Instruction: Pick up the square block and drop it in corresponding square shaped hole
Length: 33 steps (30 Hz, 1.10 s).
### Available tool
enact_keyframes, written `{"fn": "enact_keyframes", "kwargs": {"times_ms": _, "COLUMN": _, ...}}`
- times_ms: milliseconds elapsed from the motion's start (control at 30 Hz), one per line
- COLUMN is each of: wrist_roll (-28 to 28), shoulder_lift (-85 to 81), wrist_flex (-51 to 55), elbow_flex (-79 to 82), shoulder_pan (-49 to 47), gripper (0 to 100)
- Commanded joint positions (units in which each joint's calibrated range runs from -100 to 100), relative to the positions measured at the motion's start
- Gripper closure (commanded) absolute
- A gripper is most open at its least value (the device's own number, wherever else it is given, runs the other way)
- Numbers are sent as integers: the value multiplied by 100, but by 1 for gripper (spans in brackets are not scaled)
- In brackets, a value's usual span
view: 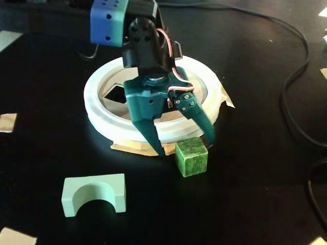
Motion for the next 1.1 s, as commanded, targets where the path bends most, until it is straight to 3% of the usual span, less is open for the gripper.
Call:
{"fn": "enact_keyframes", "kwargs": {"times_ms": 0, "wrist_roll": 29, "shoulder_lift": -79, "wrist_flex": 39, "elbow_flex": -453, "shoulder_pan": 48, "gripper": 51}}
{"fn": "enact_keyframes", "kwargs": {"times_ms": 200, "wrist_roll": 5, "shoulder_lift": -142, "wrist_flex": 29, "elbow_flex": -453, "shoulder_pan": 10, "gripper": 67}}
{"fn": "enact_keyframes", "kwargs": {"times_ms": 500, "wrist_roll": -20, "shoulder_lift": -401, "wrist_flex": 189, "elbow_flex": -453, "shoulder_pan": 35, "gripper": 67}}
{"fn": "enact_keyframes", "kwargs": {"times_ms": 967, "wrist_roll": -44, "shoulder_lift": -2587, "wrist_flex": 2066, "elbow_flex": -389, "shoulder_pan": -77, "gripper": 66}}
{"fn": "enact_keyframes", "kwargs": {"times_ms": 1067, "wrist_roll": -293, "shoulder_lift": -2694, "wrist_flex": 2066, "elbow_flex": -444, "shoulder_pan": -77, "gripper": 66}}
